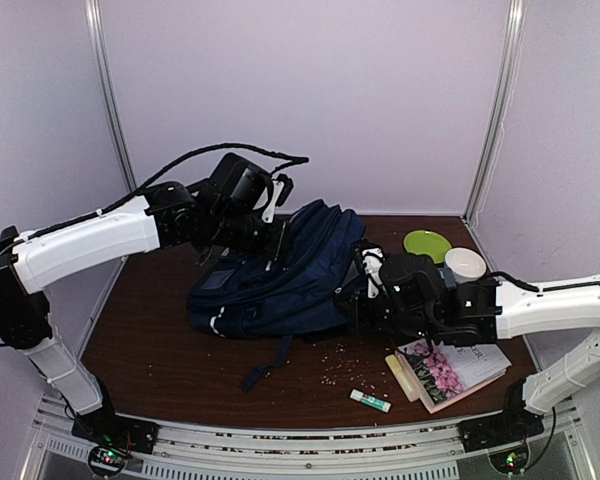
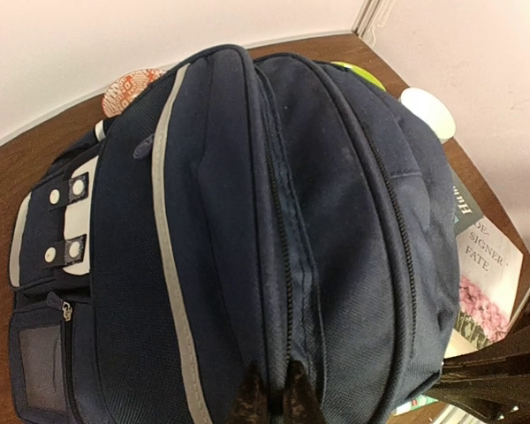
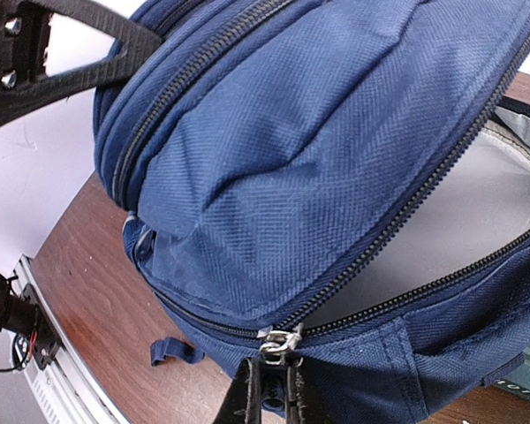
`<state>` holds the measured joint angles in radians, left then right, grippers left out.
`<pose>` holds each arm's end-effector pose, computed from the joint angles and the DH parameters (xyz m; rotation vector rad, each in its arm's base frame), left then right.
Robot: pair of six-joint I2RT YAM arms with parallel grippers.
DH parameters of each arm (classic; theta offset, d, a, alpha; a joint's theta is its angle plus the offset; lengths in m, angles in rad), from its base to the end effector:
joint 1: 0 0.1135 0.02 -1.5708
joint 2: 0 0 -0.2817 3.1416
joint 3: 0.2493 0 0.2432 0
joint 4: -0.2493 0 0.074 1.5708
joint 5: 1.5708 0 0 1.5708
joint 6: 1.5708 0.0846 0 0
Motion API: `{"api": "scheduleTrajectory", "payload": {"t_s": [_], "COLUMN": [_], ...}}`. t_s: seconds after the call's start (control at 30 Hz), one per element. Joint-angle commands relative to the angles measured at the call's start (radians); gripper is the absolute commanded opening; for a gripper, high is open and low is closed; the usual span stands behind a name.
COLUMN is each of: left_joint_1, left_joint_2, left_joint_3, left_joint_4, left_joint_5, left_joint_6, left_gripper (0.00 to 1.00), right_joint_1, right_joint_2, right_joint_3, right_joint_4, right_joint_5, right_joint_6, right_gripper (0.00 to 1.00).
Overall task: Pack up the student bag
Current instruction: Unzip the student bag at the center of the board.
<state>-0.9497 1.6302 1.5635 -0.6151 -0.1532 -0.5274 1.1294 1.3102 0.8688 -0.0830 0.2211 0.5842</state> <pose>0.2423 -0.3164 0.3395 0.4027 2.2829 -0.6114 0.1542 0.2829 0.2609 -0.4526 2.1376 0.7921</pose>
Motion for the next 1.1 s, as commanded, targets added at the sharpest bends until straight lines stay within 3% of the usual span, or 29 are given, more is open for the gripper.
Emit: {"api": "scheduleTrajectory", "payload": {"t_s": [0.0, 0.53, 1.07], "left_joint_1": [0.010, 0.019, 0.020], "left_joint_2": [-0.006, 0.002, -0.009], "left_joint_3": [0.069, 0.107, 0.089], "left_joint_4": [0.171, 0.193, 0.207], "left_joint_5": [-0.018, 0.002, 0.017], "left_joint_6": [-0.010, -0.057, -0.076], "left_gripper": [0.00, 0.00, 0.00], "right_joint_1": [0.019, 0.091, 0.160], "right_joint_2": [-0.028, 0.101, 0.327], "right_joint_3": [-0.036, 0.006, 0.158], "right_joint_4": [0.018, 0.059, 0.102], "right_joint_5": [-0.047, -0.169, -0.225], "right_joint_6": [-0.048, -0.107, -0.122], "right_gripper": [0.00, 0.00, 0.00]}}
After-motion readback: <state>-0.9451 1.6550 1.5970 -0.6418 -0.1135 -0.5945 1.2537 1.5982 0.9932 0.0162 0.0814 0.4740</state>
